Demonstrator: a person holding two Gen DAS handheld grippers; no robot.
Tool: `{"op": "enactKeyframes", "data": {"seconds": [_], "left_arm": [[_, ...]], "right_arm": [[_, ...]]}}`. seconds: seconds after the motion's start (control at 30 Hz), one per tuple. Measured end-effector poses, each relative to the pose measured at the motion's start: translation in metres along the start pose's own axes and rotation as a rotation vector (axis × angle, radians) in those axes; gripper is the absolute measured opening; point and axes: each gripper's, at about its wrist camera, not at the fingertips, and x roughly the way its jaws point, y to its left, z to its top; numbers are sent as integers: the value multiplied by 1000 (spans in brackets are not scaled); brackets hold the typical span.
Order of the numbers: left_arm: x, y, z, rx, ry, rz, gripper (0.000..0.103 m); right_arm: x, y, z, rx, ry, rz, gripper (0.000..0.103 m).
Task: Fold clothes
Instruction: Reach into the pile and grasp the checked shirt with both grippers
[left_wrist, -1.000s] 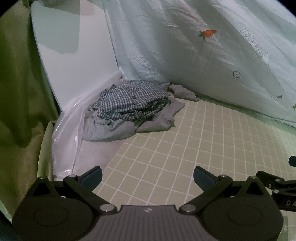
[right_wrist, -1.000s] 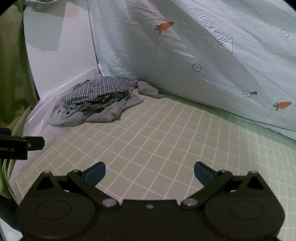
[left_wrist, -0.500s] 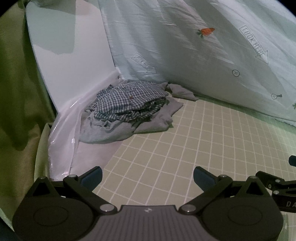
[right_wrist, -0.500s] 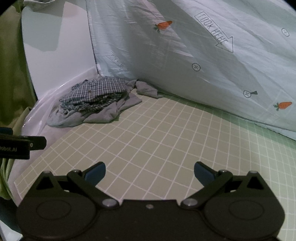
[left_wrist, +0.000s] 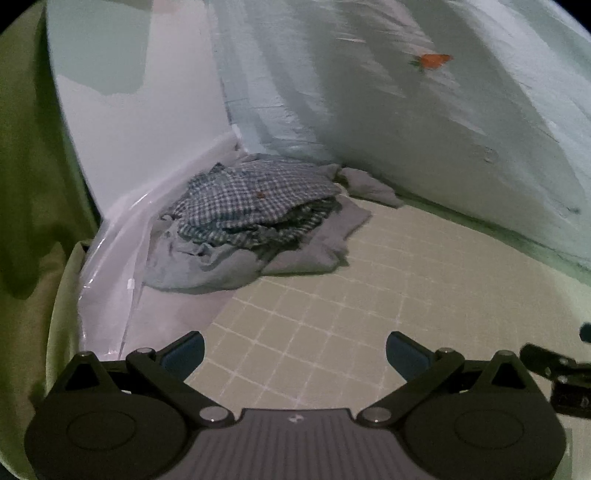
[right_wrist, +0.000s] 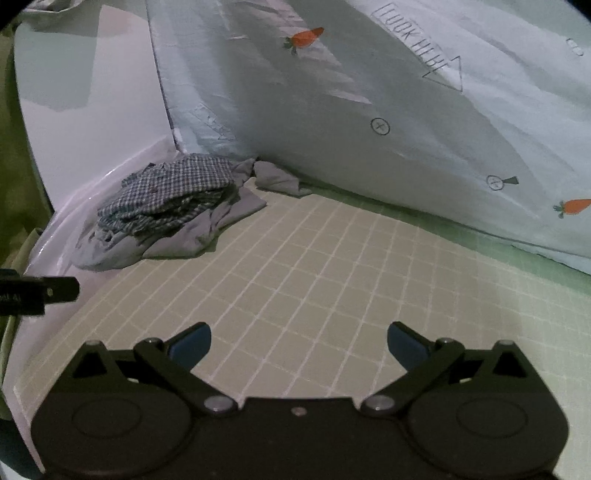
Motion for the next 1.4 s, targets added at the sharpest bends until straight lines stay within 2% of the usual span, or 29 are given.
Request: {"op": "enactKeyframes", "data": {"seconds": [0.17, 0.33, 0.5, 0.7, 0.83, 0.97, 1.03, 1.07, 1.1, 1.13, 1.17, 1.2, 1.3, 1.4], "left_arm": [[29, 25, 27, -70, 31, -11, 103], [71, 61, 57, -121, 86, 4, 103], [125, 105, 97, -185, 93, 33, 103], [196, 149, 144, -262, 76, 61, 101], [234, 164, 162, -311, 94, 41, 90], [256, 168, 164, -343, 127, 0, 75], [260, 168, 159, -364, 131, -35, 64], [260, 169, 158, -377, 129, -54, 53], [260, 168, 157, -389, 125, -66, 45], [260, 167, 157, -400, 120, -75, 43], [259, 166, 158, -404, 118, -72, 31], [256, 163, 159, -401, 112, -65, 14], [243, 156, 161, -395, 85, -48, 5], [216, 146, 160, -381, 42, -75, 4]], "right_arm": [[35, -3, 25, 44, 18, 10, 101], [79, 5, 68, 50, 7, 37, 97], [138, 30, 119, 25, -1, 80, 87], [227, 76, 179, -19, 6, 176, 79], [291, 102, 208, -24, 45, 217, 74], [344, 116, 221, 38, 115, 266, 69], [360, 116, 220, 71, 157, 295, 64], [362, 115, 219, 86, 167, 316, 53], [361, 113, 218, 95, 164, 339, 31], [360, 111, 218, 103, 162, 362, 21], [359, 109, 217, 112, 160, 385, 9], [355, 106, 216, 120, 152, 404, 6], [331, 95, 213, 138, 114, 429, 5], [290, 86, 208, 86, 45, 403, 4]]}}
